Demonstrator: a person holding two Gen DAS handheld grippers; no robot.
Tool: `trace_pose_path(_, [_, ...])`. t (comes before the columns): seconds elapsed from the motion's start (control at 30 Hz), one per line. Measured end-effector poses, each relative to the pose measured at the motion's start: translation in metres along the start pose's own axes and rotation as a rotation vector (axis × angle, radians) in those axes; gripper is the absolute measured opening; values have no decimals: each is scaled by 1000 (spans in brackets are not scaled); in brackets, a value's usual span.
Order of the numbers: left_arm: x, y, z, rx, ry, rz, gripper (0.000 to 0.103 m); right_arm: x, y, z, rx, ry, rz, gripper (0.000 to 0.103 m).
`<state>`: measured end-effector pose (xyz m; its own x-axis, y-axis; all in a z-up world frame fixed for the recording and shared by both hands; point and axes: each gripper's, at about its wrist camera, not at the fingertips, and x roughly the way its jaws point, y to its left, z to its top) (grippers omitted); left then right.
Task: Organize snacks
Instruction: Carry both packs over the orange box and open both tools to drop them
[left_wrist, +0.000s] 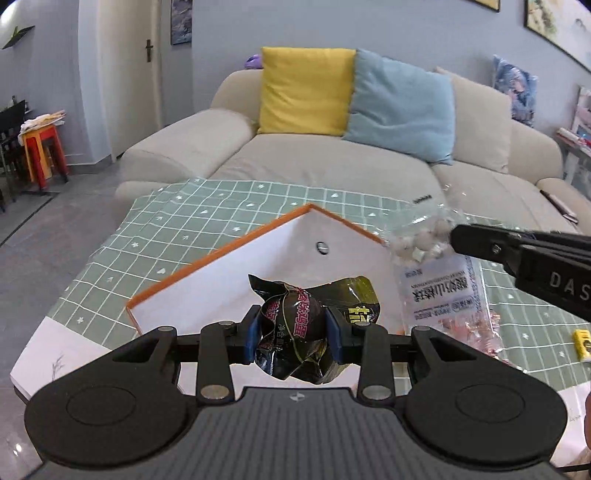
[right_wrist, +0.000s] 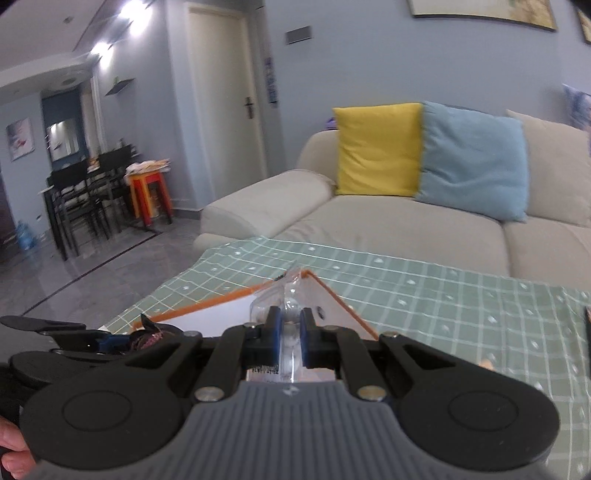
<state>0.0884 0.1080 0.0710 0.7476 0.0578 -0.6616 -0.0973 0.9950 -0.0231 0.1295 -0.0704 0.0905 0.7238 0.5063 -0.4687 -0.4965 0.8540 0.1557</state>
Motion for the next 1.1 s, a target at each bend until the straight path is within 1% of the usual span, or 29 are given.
trace_pose_path(0.03, [5, 3, 2, -3, 10, 7, 40, 9, 4, 4, -12, 6, 8, 6])
trace_pose_path(0.13, [26, 11, 6, 3, 50, 59, 40, 38, 8, 11, -46, 41, 20, 6])
trace_pose_path(0.2, [39, 16, 7, 14, 82, 92, 40, 59, 11, 13, -69, 77, 21, 6])
trace_pose_path(0.33, [65, 20, 6, 63, 139, 131, 40, 101, 15, 14, -93, 165, 26, 5])
trace_pose_path(0.53, [97, 24, -2, 129, 224, 161, 41, 151, 19, 2, -117, 274, 21, 5])
trace_pose_path(0.63, [106, 24, -5, 163, 267, 172, 41, 171, 21, -4, -124, 317, 26, 5])
trace_pose_path(0.8, [119, 24, -6, 203, 320, 186, 41, 196, 27, -11, -146, 369, 38, 5])
trace_pose_path(0.93, [127, 25, -7, 223, 344, 185, 41, 214, 32, -14, -170, 406, 61, 5])
trace_pose_path(1.1, [137, 25, -8, 232, 369, 187, 41, 218, 34, -14, -187, 429, 77, 5])
